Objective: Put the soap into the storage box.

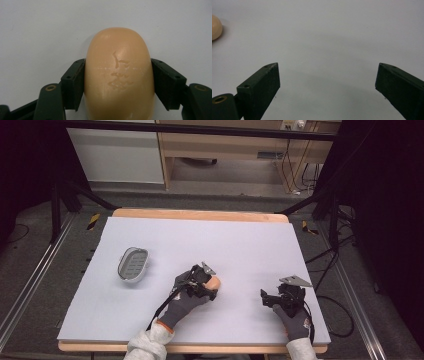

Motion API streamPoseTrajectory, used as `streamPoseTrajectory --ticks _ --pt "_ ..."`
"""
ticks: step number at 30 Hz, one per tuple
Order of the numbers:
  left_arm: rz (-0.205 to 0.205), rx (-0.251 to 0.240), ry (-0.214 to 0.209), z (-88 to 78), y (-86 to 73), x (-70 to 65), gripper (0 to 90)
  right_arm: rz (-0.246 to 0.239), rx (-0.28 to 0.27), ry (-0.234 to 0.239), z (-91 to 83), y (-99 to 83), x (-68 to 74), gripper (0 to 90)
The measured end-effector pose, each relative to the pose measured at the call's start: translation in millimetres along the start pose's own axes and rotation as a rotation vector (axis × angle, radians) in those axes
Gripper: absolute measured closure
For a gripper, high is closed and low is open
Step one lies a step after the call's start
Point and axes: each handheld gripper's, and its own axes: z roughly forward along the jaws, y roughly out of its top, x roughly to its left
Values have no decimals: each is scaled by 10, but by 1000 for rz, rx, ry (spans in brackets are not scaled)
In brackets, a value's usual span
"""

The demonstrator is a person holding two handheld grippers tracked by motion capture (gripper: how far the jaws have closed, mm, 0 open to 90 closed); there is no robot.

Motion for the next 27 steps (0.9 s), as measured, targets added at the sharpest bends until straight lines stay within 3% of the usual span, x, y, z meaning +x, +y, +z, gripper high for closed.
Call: streamPoseTrajectory --ticks 12,27 --pt "-13 -49 -23 -300 -6 56 318 7 -1 1 -4 1 1 59" --pt "-39 -110 -17 -711 -149 254 318 4 -2 -4 -2 3 -2 59"
